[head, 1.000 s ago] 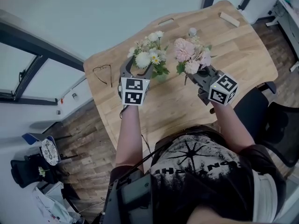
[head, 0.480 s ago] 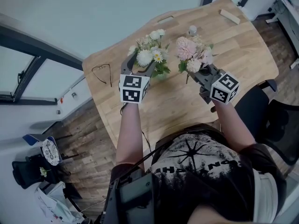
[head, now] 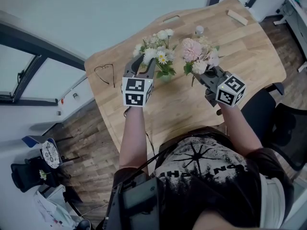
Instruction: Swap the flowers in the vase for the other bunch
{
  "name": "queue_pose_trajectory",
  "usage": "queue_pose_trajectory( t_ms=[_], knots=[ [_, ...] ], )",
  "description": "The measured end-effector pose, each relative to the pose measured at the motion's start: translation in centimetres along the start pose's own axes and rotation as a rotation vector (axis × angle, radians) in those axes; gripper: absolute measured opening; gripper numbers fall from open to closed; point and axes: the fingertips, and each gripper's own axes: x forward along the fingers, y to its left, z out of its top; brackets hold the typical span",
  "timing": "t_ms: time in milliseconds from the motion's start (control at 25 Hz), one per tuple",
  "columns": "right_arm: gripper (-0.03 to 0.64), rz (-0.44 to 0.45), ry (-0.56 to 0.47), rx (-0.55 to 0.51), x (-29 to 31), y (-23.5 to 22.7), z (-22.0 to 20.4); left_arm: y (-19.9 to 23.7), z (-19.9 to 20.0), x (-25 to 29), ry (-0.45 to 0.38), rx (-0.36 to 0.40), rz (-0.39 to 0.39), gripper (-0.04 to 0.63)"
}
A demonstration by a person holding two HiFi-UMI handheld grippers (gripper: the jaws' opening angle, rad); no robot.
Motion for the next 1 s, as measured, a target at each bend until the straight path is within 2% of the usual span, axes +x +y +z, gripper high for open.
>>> queue_pose_trajectory(
  t_ms=[360,720,1000],
  knots=[
    [0.058,-0.002,0.015,-0.009,0.1,0.1,0.0,0.0,0.2,-0.5,-0.037,-0.036,0.011,0.107],
    [0.058,0.000,0.019,-0.021,-0.1,0.3,0.2,0.2,1.7,-0.9,-0.081,-0.046,0.033,0.097],
    [0.058,0.015,0.006,-0.024,0.0,0.7,0.7,0.9,4.3,-1.7,-0.124,-0.032,0.060,0.095]
  ],
)
